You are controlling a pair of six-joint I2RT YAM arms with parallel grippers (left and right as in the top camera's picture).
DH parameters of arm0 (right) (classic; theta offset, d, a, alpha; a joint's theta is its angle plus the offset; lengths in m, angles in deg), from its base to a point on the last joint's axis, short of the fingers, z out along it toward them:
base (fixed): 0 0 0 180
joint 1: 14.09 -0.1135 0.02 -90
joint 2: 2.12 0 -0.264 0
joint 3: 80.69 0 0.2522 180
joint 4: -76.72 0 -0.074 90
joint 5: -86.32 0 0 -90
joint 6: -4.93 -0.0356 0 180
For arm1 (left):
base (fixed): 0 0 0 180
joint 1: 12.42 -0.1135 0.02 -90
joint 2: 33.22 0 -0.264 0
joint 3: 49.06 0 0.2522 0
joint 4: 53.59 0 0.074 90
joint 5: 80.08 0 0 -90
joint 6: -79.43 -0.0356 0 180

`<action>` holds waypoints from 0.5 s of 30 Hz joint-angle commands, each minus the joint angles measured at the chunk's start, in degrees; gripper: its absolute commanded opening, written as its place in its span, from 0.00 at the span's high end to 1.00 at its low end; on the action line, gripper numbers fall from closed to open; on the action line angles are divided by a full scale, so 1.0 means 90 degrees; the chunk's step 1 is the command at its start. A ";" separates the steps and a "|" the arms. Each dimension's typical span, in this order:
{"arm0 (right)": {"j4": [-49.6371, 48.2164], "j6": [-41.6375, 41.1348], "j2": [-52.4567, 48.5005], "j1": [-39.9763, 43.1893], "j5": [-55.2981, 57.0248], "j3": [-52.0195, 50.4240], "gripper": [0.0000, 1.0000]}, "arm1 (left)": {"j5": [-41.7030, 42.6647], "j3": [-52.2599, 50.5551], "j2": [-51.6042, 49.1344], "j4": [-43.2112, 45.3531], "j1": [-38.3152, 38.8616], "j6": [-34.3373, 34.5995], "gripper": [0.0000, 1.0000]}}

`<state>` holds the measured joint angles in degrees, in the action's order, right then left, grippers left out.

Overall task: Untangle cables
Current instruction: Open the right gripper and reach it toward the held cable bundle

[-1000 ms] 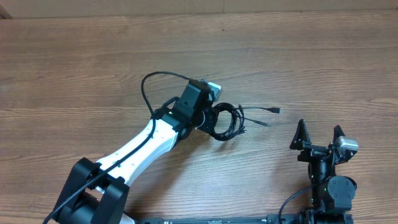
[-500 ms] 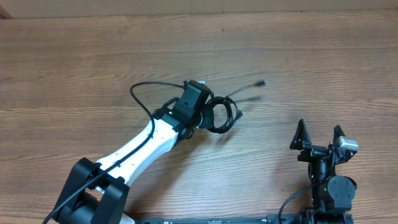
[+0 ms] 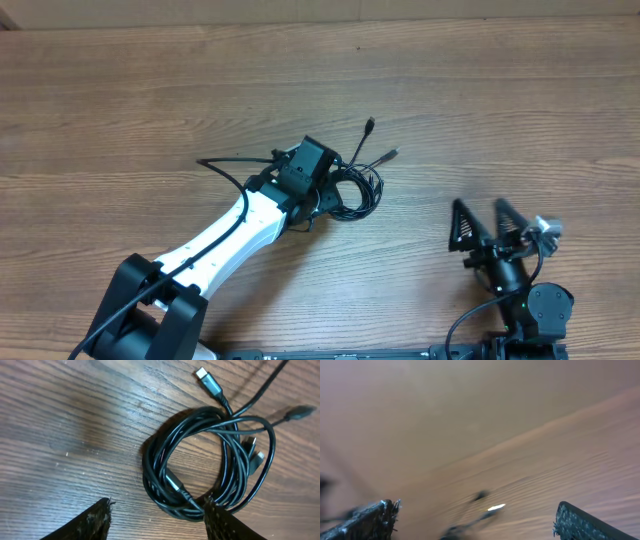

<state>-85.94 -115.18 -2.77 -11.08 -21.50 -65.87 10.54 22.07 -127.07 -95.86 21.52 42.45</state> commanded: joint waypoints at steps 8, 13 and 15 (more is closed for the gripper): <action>-0.0078 -0.1700 -0.0104 0.0012 -0.1702 0.0172 0.00 | -0.0787 -0.0012 -0.0231 0.0731 0.0012 -0.4080 0.28; 0.0950 -0.1263 -0.0937 0.0012 -0.1445 0.1122 0.00 | -0.0777 -0.0012 -0.0818 0.1188 0.0007 -0.4107 0.36; 0.1506 -0.1112 -0.1630 0.0012 -0.1350 0.1593 0.00 | -0.0775 -0.0012 -0.0988 0.1324 0.0007 -0.4104 0.36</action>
<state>-74.97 -127.68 -11.47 -11.08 -34.92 -57.72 4.84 22.07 -133.40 -85.30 21.63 8.24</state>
